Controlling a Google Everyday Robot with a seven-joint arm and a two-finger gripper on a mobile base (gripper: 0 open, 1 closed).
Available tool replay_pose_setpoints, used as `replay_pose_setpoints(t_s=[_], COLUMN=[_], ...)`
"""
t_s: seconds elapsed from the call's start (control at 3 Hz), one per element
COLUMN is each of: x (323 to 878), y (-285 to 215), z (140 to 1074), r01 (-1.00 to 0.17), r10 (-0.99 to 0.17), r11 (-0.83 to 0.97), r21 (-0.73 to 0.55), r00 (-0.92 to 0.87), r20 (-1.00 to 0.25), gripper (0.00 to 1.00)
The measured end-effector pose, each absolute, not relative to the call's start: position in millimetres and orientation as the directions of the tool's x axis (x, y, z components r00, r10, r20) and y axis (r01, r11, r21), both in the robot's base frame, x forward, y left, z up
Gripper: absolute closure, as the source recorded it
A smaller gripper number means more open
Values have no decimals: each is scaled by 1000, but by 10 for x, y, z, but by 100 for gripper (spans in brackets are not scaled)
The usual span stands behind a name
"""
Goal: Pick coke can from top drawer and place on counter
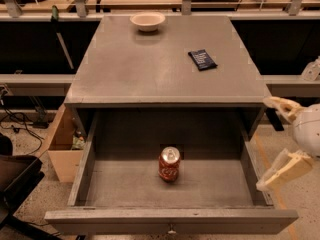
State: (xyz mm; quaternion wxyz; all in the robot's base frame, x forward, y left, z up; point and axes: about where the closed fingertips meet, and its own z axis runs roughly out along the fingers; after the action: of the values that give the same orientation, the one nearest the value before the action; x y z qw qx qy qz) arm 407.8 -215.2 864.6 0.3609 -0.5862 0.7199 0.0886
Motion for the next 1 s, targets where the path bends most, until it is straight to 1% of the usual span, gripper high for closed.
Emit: replay_pose_setpoints(t_s=[0.33, 0.67, 1.0], x=[4088, 4121, 4136], y=[-1688, -1543, -1505], z=[8555, 8706, 8658], r01=[-938, -935, -938], r10=[-655, -594, -588], r11=[270, 291, 284], r21=[-219, -201, -199], r00=[-13, -12, -6], r20=[-755, -805, -809], gripper=[0, 0, 0])
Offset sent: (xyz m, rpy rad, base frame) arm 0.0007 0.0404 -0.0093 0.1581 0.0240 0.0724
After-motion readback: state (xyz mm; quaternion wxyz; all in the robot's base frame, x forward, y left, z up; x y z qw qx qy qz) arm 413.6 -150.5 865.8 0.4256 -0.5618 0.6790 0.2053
